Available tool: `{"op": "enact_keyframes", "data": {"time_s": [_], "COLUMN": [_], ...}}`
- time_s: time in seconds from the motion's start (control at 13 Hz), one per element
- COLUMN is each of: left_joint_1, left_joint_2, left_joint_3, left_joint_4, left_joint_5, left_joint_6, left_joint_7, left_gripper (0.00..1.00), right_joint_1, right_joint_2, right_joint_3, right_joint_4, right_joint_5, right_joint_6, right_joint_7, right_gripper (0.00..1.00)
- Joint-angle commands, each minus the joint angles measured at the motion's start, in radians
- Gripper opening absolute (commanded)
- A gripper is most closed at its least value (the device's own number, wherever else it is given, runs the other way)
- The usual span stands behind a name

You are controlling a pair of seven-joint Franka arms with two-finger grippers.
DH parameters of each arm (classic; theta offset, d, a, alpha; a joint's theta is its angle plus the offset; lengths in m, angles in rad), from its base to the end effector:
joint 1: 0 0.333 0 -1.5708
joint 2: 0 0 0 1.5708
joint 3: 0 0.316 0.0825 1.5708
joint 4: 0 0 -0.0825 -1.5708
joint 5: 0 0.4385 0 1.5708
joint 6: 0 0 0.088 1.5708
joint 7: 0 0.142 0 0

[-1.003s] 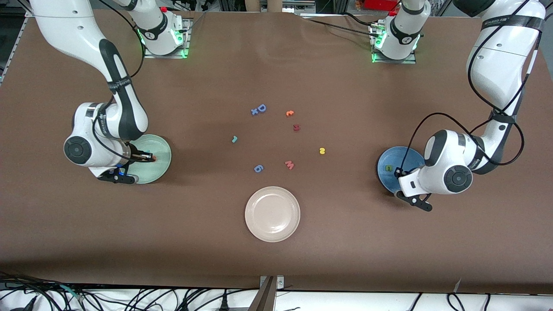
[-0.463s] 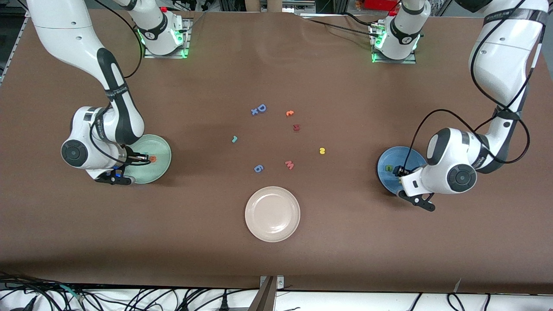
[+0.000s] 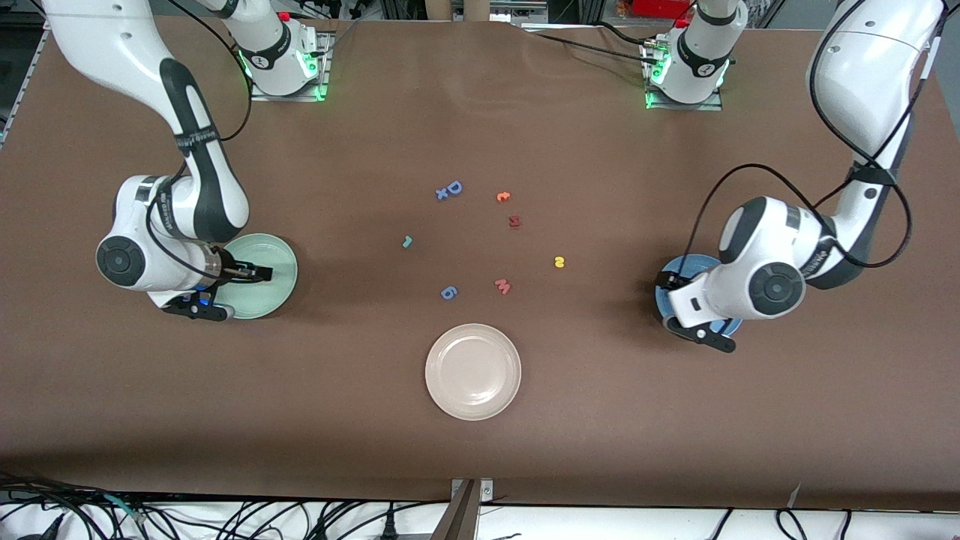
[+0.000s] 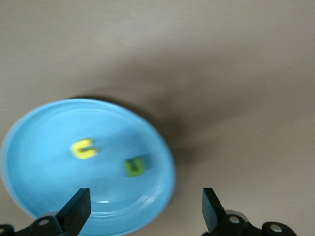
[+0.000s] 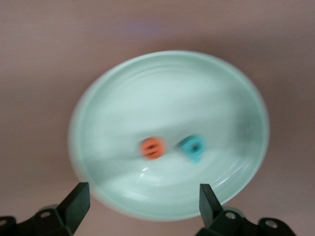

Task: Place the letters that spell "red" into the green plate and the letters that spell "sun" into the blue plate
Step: 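Move the left gripper to yellow z while the right gripper reaches teal bar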

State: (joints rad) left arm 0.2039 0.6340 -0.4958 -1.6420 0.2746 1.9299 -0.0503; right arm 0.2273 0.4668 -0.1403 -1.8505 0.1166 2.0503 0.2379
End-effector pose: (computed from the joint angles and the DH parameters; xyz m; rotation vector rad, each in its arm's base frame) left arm 0.6704 -0.1527 0.1954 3.0644 -0.5089 -0.4138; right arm 0.6388 0.0658 0.1833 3.0861 -0.3280 -0.4092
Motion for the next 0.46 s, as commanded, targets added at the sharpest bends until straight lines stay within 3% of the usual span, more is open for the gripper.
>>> {"op": "enact_keyframes", "data": {"time_s": [0.0, 0.23, 0.39], "left_joint_1": [-0.018, -0.139, -0.176], "left_joint_2": [-0.019, -0.01, -0.007], "left_joint_3": [-0.076, -0.087, -0.087], "left_joint_4": [-0.027, -0.05, -0.117], "left_joint_5": [0.011, 0.011, 0.009], "left_joint_6": [0.0, 0.062, 0.198], "left_joint_7": [-0.172, -0.398, -0.468], "left_gripper": [1.0, 1.0, 1.0], "right_joint_1": [0.001, 0.003, 0.013], "right_joint_2": [-0.054, -0.05, -0.028], "right_joint_3": [0.134, 0.272, 0.338], "right_joint_4": [-0.012, -0.021, -0.033], "right_joint_5": [0.021, 0.061, 0.061], "right_joint_6": [-0.022, 0.04, 0.112], "right_joint_7": [0.253, 0.498, 0.623], "right_gripper": [0.98, 0.98, 0.98]}}
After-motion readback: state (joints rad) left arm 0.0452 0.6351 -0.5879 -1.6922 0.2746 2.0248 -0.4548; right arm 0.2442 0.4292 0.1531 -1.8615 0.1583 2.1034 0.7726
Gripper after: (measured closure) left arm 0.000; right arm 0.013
